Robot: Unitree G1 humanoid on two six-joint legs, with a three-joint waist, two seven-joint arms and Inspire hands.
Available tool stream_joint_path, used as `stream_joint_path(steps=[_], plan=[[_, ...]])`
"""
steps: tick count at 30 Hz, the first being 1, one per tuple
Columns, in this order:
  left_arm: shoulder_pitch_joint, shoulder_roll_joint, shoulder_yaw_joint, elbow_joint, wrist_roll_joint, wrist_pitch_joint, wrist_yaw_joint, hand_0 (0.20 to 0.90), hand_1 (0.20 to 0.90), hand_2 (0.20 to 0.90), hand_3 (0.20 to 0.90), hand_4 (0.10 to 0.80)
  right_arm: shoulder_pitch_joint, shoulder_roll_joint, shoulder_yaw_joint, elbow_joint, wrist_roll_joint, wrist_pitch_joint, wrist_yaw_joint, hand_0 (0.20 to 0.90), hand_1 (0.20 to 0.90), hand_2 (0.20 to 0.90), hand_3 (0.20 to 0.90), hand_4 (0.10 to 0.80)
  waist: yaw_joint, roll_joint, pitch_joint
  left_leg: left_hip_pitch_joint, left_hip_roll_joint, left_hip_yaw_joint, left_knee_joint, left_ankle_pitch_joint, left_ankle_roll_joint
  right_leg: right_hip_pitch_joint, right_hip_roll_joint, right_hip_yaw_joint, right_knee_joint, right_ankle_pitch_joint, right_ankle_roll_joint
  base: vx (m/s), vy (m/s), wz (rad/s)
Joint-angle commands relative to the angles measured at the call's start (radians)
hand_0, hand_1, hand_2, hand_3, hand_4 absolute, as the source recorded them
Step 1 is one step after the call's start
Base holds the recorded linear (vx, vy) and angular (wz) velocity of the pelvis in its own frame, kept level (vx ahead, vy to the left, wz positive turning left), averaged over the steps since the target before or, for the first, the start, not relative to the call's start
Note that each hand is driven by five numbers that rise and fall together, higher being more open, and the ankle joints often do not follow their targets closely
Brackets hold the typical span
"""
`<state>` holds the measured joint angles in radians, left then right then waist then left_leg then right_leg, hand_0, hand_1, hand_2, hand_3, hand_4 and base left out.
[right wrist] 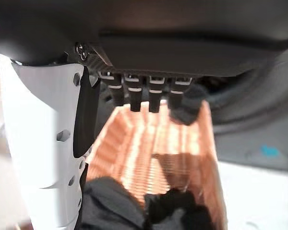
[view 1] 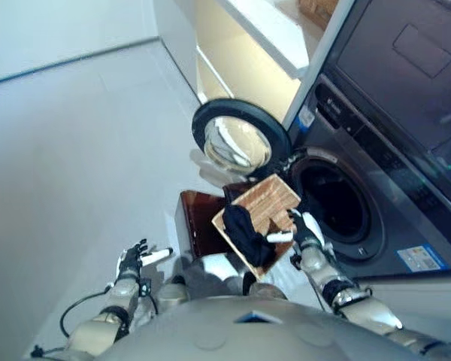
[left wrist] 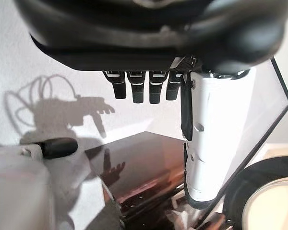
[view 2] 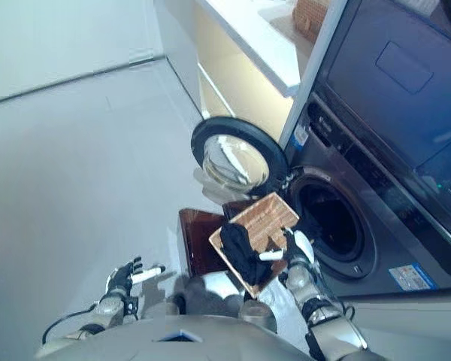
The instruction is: Pick up the clothes and place them into the washing machine
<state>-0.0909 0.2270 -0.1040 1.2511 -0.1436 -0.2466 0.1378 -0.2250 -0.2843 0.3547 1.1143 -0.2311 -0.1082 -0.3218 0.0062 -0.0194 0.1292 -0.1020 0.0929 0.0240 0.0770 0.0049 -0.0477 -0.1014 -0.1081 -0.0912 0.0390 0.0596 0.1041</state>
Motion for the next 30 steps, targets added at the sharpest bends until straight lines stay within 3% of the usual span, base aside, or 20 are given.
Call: stream_joint_path(steps=[1, 11, 19, 30], plan=[[-0.116, 0.076, -0.013, -0.052, -0.018, -0.064, 0.063, 0.900, 0.900, 0.900, 0.900, 0.800, -0.165, -0.024, 0.021, -0.082, -0.031, -0.027, -0.072, 0.900, 0.900, 0.900, 0.900, 0.800, -0.006, -0.022, 0.060, -0.179, -0.021, -0.016, 0.156, -0.018, -0.034, -0.190, 0.010, 0.014, 0.180, -0.034, 0.006, -0.181, -0.015, 0.26], [-0.169, 0.111, -0.014, -0.076, -0.097, -0.068, 0.106, 0.900, 0.900, 0.900, 0.900, 0.800, -0.335, -0.033, 0.074, -0.052, -0.006, -0.010, -0.102, 0.900, 0.900, 0.900, 0.900, 0.800, 0.001, -0.005, 0.058, -0.441, -0.017, -0.036, 0.364, -0.079, -0.039, -0.450, -0.014, 0.022, 0.347, -0.060, 0.007, -0.084, 0.004, 0.12], [-0.178, 0.115, -0.015, -0.076, -0.109, -0.067, 0.111, 0.900, 0.900, 0.900, 0.900, 0.800, -0.395, -0.027, 0.095, -0.004, -0.010, -0.001, -0.104, 0.900, 0.900, 0.900, 0.900, 0.800, 0.015, 0.006, 0.066, -0.498, -0.030, -0.051, 0.417, -0.103, -0.031, -0.500, -0.012, 0.020, 0.385, -0.074, 0.003, -0.007, -0.002, 0.01], [-0.204, 0.115, -0.031, -0.089, -0.144, -0.078, 0.116, 0.900, 0.900, 0.900, 0.900, 0.800, -0.478, -0.022, 0.118, 0.048, -0.001, 0.003, -0.109, 0.900, 0.900, 0.900, 0.900, 0.800, 0.046, 0.021, 0.112, -0.573, -0.052, -0.070, 0.421, -0.081, -0.024, -0.556, -0.023, -0.003, 0.399, -0.071, 0.000, -0.036, -0.008, 0.09]])
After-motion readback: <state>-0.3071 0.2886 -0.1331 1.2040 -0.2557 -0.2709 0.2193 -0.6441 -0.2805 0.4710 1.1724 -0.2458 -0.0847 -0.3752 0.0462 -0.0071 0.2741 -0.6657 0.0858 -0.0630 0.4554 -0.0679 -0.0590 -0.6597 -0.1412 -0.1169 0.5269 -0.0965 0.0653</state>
